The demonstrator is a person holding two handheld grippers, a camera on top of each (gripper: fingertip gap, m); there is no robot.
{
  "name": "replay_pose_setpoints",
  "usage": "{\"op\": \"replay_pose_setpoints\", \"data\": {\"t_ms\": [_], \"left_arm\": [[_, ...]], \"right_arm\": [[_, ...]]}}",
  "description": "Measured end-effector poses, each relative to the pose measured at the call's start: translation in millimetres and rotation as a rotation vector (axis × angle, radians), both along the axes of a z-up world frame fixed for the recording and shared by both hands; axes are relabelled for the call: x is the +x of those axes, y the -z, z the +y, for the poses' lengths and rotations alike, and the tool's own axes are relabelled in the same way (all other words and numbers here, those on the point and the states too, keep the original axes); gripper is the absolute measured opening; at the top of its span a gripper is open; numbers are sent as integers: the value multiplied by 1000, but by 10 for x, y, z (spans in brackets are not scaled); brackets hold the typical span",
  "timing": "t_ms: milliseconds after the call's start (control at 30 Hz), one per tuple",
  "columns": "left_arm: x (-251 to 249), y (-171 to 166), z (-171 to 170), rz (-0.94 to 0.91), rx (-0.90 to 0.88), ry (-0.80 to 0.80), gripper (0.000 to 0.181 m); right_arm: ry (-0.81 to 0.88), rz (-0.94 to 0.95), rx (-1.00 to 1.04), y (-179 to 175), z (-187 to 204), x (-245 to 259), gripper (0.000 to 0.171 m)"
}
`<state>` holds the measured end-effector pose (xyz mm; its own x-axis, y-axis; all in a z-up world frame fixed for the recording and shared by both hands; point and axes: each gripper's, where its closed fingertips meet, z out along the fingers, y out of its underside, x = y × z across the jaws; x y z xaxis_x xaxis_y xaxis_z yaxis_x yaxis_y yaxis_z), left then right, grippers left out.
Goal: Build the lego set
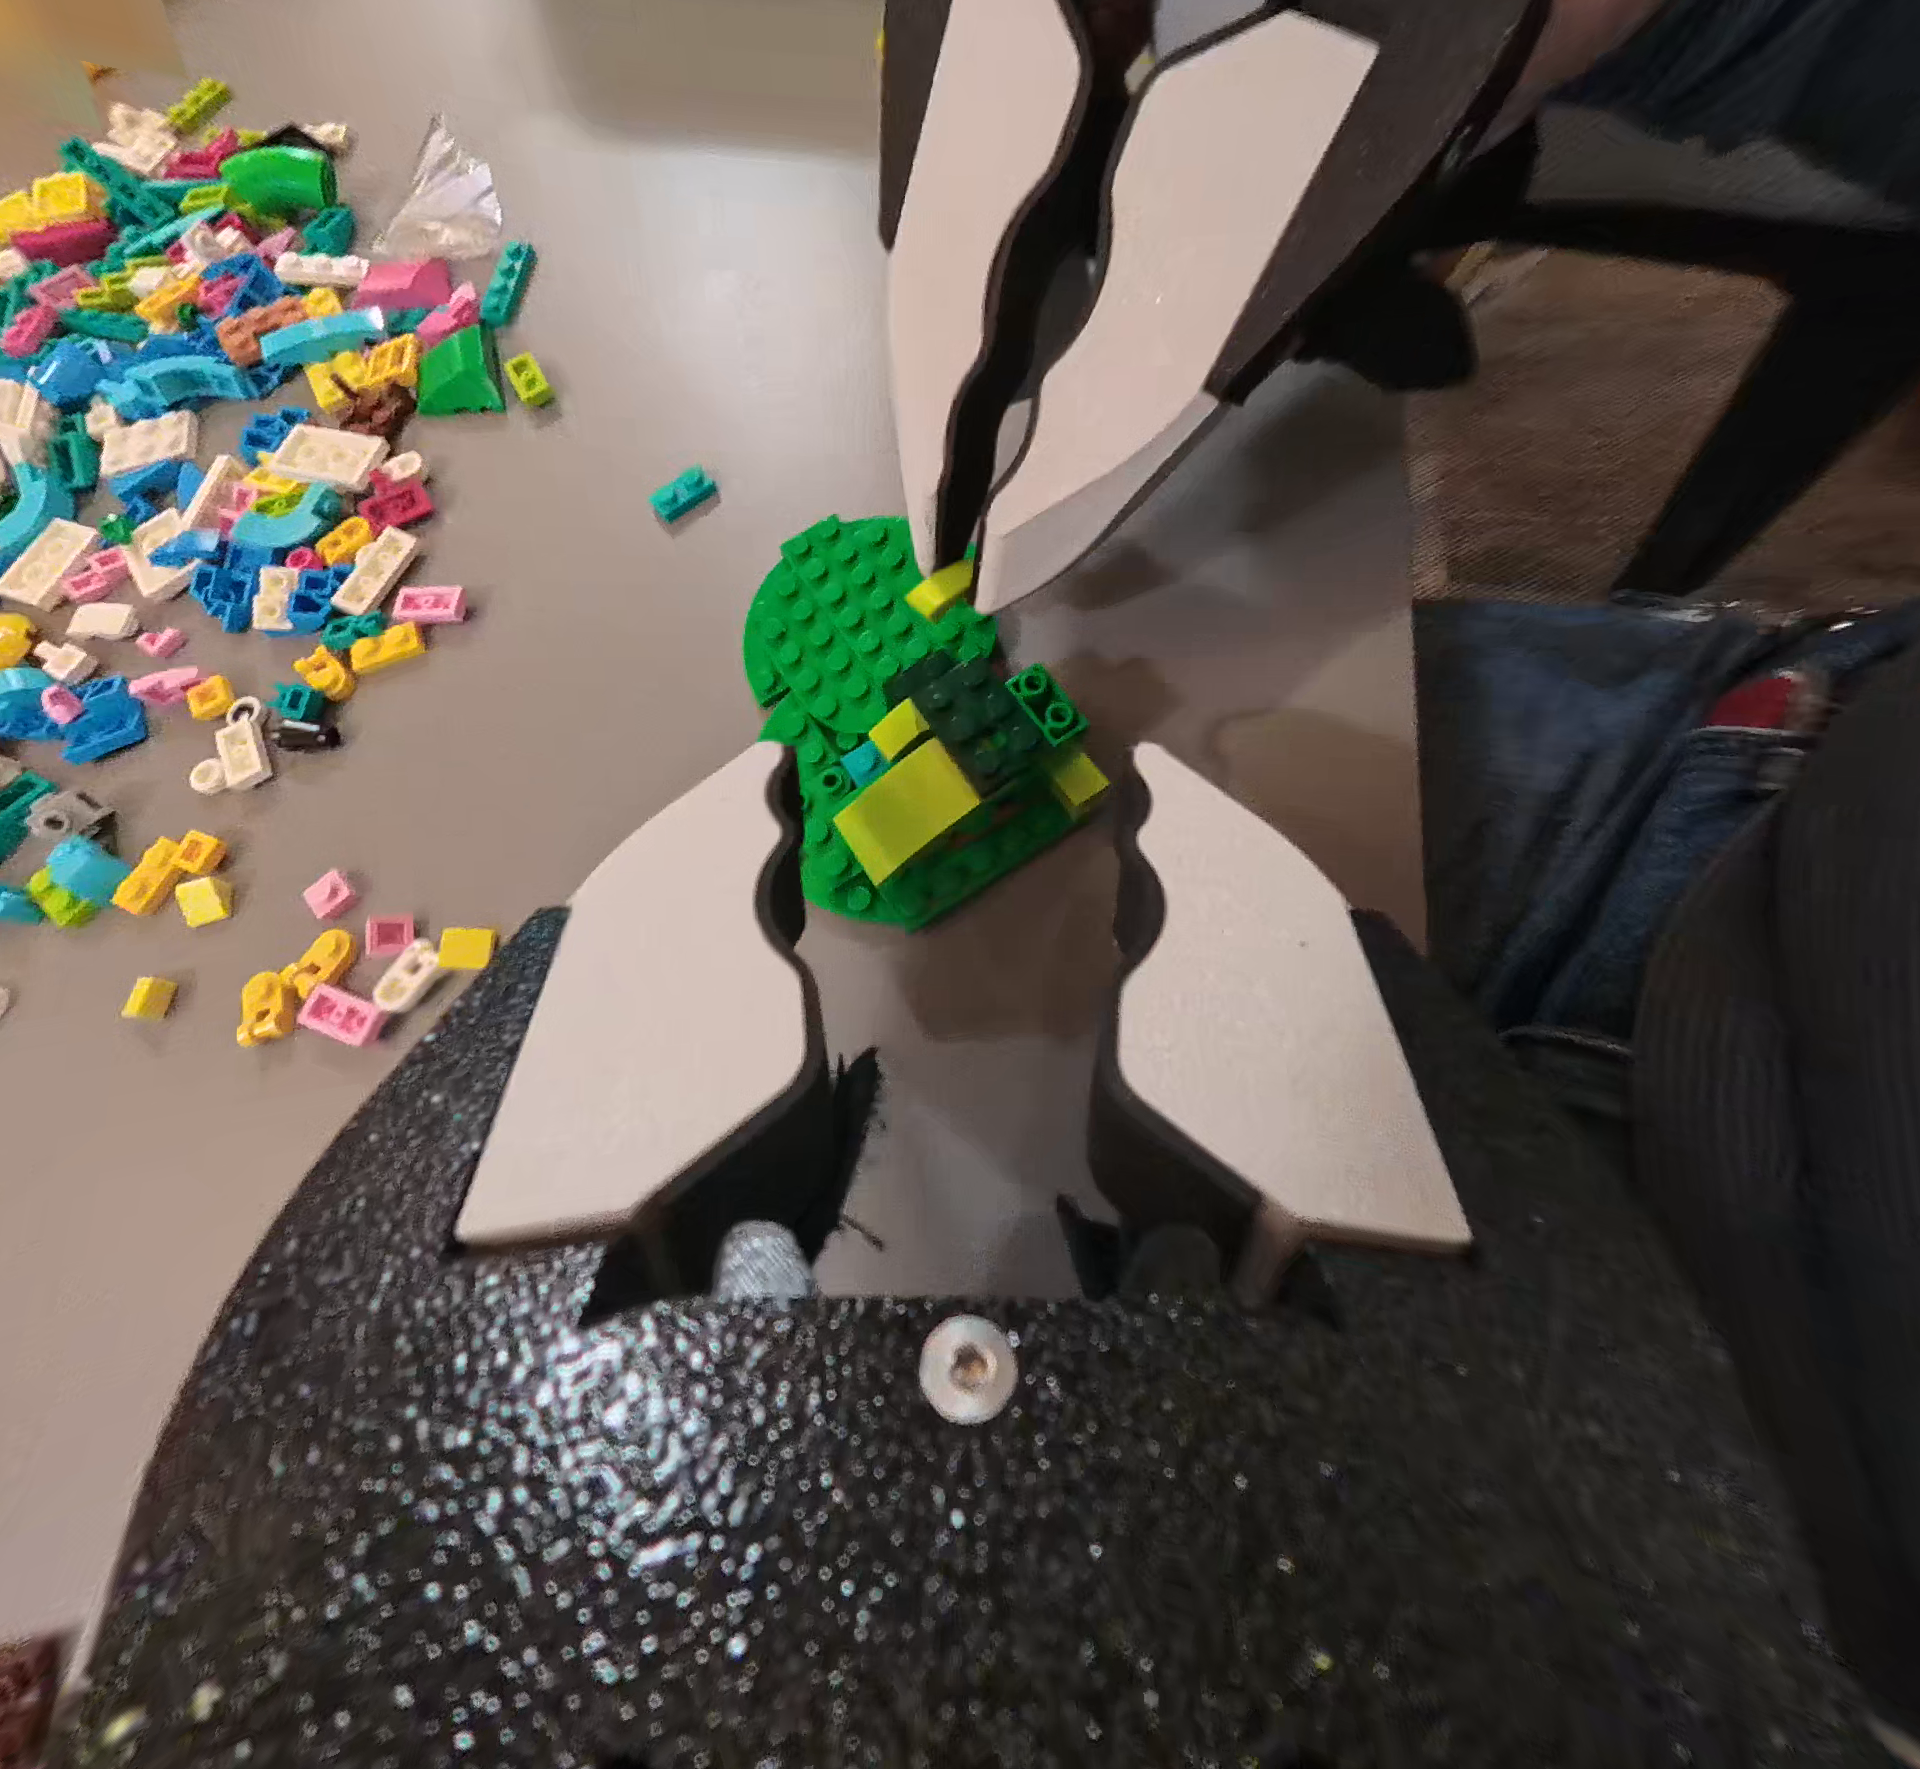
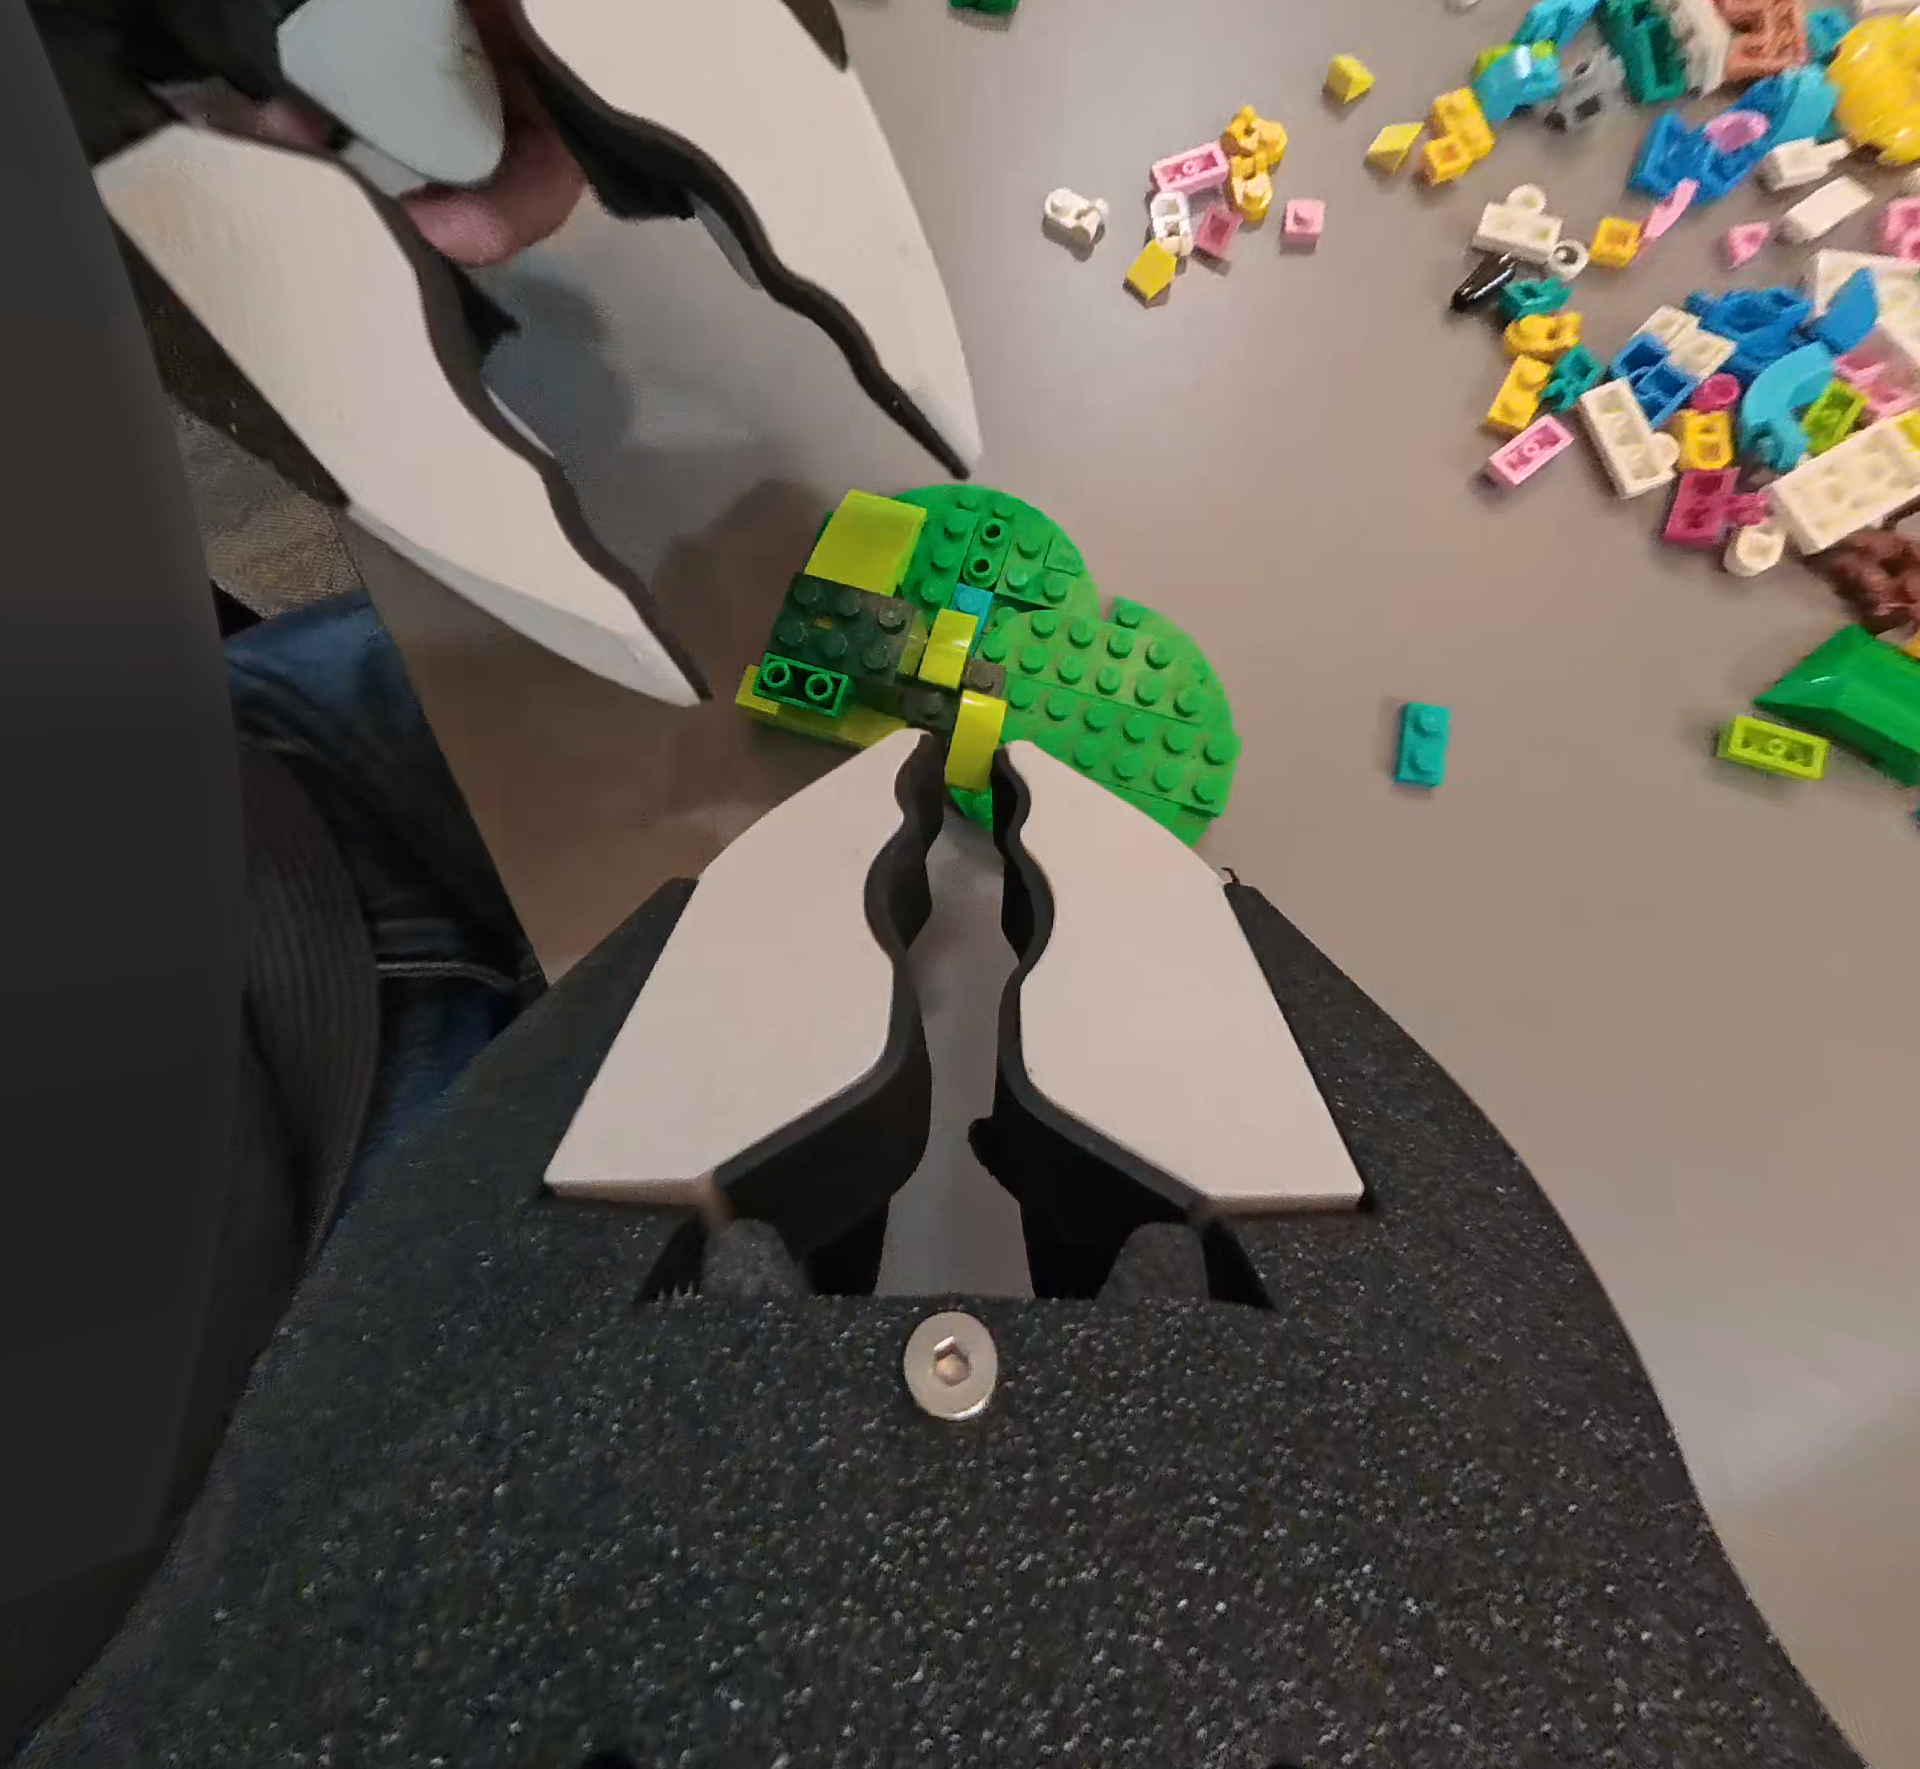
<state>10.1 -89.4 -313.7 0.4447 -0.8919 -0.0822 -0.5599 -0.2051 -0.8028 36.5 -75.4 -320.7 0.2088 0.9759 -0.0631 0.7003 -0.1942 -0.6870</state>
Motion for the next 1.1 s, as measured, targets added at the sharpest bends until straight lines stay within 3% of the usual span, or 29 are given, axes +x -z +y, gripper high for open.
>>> {"op": "replay_pose_setpoints", "data": {"t_ms": [167,633,1100], "left_arm": [[-4,119,0,103,28,-49,71],[-12,208,4,70,-46,-44,55],[-18,210,9,75,-37,-52,54]], "right_arm": [[3,-42,-36,54,-66,-27,8],[-2,-137,32,132,-49,-48,8],[2,-141,40,125,-56,-26,15]]}}
